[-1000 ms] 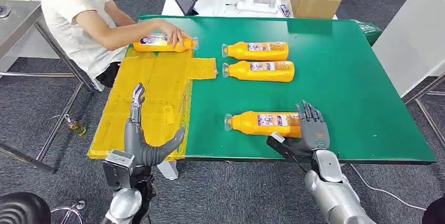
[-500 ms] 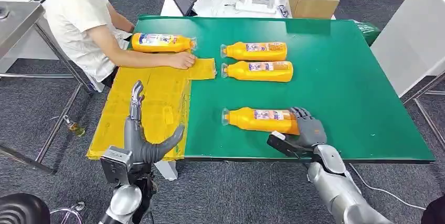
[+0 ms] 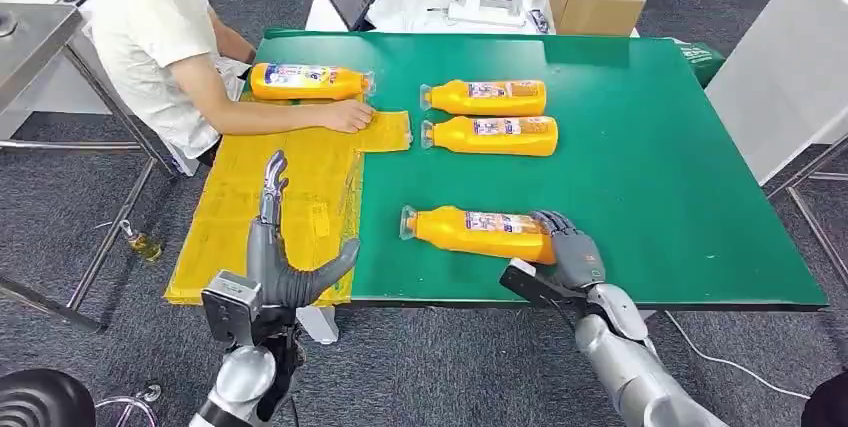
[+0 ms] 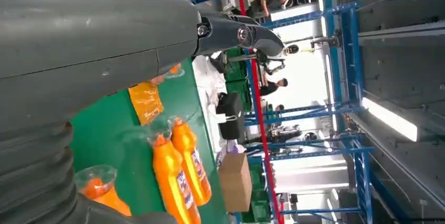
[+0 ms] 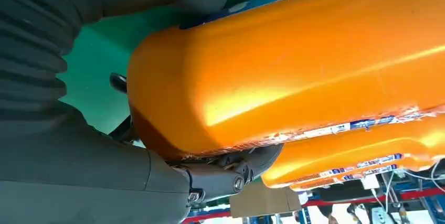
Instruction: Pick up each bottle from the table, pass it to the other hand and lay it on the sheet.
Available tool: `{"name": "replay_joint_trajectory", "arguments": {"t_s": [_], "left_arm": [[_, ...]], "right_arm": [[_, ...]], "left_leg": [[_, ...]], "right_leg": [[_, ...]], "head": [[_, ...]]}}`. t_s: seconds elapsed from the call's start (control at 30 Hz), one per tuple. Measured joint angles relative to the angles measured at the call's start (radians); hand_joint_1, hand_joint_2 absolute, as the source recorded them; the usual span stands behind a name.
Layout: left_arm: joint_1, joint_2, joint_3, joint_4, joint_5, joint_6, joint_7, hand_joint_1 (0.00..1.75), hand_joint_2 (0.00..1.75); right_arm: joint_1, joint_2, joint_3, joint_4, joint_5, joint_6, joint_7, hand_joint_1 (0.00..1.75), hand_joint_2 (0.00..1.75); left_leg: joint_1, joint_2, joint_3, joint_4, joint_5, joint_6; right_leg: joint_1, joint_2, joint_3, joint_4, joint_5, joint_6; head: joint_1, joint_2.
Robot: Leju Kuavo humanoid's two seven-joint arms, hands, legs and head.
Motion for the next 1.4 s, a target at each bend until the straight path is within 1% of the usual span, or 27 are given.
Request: {"name": "replay_joint_trajectory", "arguments": {"t_s": [0.1,0.17,0.23,0.3,0.33,0.43,0.5,0.57,0.63,0.83,0.9,1.03,1.13,1.27,1.4], "left_arm": [[0.000,0.000,0.000,0.000,0.055,-0.040,0.012,0.00,1.75],[0.004,-0.005,0.000,0.005,0.145,-0.087,0.042,0.00,1.75],[0.009,-0.016,0.000,0.021,0.234,-0.128,0.086,0.00,1.75],[0.024,-0.029,0.000,0.055,0.324,-0.144,0.100,0.00,1.75],[0.035,-0.035,0.000,0.068,0.351,-0.138,0.088,0.00,1.75],[0.060,-0.056,0.000,0.087,0.368,-0.063,0.008,0.00,1.75],[0.069,-0.064,0.002,0.088,0.408,-0.059,0.019,0.00,1.75],[0.075,-0.067,0.002,0.088,0.453,-0.083,0.064,0.00,1.75],[0.075,-0.065,0.002,0.089,0.503,-0.129,0.101,0.00,1.75],[0.068,-0.049,0.003,0.089,0.527,-0.214,0.118,0.00,1.75],[0.064,-0.042,0.002,0.089,0.533,-0.270,0.128,0.00,1.75],[0.039,-0.040,0.000,0.089,0.524,-0.325,0.142,0.00,1.75],[0.026,-0.040,0.000,0.092,0.521,-0.341,0.143,0.00,1.75],[0.006,-0.041,0.000,0.105,0.522,-0.344,0.143,0.00,1.75],[-0.003,-0.047,0.000,0.122,0.537,-0.349,0.152,0.00,1.75]], "right_arm": [[0.009,0.004,-0.007,-0.003,-0.076,0.006,-0.049,1.75,1.75],[0.034,0.016,-0.028,-0.029,-0.196,0.038,-0.118,1.75,1.75],[0.074,0.035,-0.048,-0.078,-0.285,0.052,-0.156,1.75,1.75],[0.126,0.054,-0.055,-0.161,-0.378,0.076,-0.163,1.75,1.75],[0.148,0.065,-0.055,-0.197,-0.407,0.089,-0.158,1.75,1.75],[0.210,0.094,-0.053,-0.309,-0.479,0.102,-0.124,1.75,1.75],[0.232,0.118,-0.050,-0.350,-0.514,0.102,-0.119,1.75,1.75],[0.250,0.140,-0.042,-0.386,-0.543,0.102,-0.122,1.75,1.75],[0.265,0.162,-0.026,-0.408,-0.559,0.102,-0.127,1.75,1.75],[0.272,0.206,0.035,-0.426,-0.562,0.110,-0.124,1.75,1.75],[0.271,0.210,0.056,-0.426,-0.566,0.126,-0.125,1.75,1.75],[0.260,0.239,0.116,-0.417,-0.557,0.168,-0.131,1.75,1.75],[0.244,0.259,0.180,-0.404,-0.532,0.169,-0.133,1.75,1.75],[0.225,0.274,0.246,-0.393,-0.506,0.134,-0.137,1.75,1.75],[0.219,0.282,0.303,-0.396,-0.508,0.142,-0.135,1.75,1.75]], "left_leg": [[0.000,0.000,0.000,0.000,0.000,0.000],[0.000,0.000,-0.001,0.000,0.000,0.000],[0.000,0.000,-0.002,0.000,0.000,0.000],[0.000,-0.001,-0.004,0.000,0.000,0.000],[0.000,-0.001,-0.005,0.000,0.000,0.000],[0.000,-0.002,-0.010,0.000,0.000,0.000],[0.000,-0.002,-0.010,0.000,0.000,0.000],[0.000,-0.002,-0.011,0.000,0.000,0.000],[0.000,-0.001,-0.011,0.000,0.000,0.000],[0.000,-0.002,-0.011,0.000,0.000,0.000],[0.000,-0.002,-0.012,0.000,0.000,0.000],[0.000,-0.001,-0.012,0.000,0.000,0.000],[0.000,-0.002,-0.012,0.000,0.000,0.000],[0.000,-0.001,-0.012,0.000,0.000,0.000],[0.000,-0.002,-0.013,0.000,0.000,0.000]], "right_leg": [[0.000,0.000,0.000,0.000,0.000,0.000],[0.000,0.000,0.001,0.000,0.000,0.000],[0.000,0.000,0.000,0.000,0.000,0.000],[0.000,0.000,-0.001,0.000,-0.001,0.000],[0.000,0.000,-0.003,0.000,-0.001,0.000],[0.000,-0.001,-0.007,0.000,-0.001,0.000],[0.000,-0.001,-0.007,0.000,-0.001,0.000],[0.000,-0.001,-0.008,0.000,-0.001,0.000],[0.000,-0.001,-0.009,0.000,-0.001,0.000],[0.000,-0.001,-0.009,0.001,-0.001,0.000],[0.000,-0.001,-0.009,0.001,-0.001,0.000],[0.000,-0.001,-0.010,0.001,-0.001,0.000],[0.000,-0.001,-0.010,0.001,-0.001,0.000],[0.000,-0.001,-0.011,0.001,-0.001,0.000],[0.000,-0.001,-0.011,0.001,-0.001,0.000]], "head": [[0.000,0.000],[0.000,0.000],[0.000,0.000],[0.000,0.000],[-0.001,0.000],[0.000,0.000],[0.000,0.000],[0.000,0.000],[0.000,0.000],[0.000,0.000],[0.000,0.000],[0.000,0.000],[0.000,0.000],[0.000,0.000],[0.000,0.000]]}}
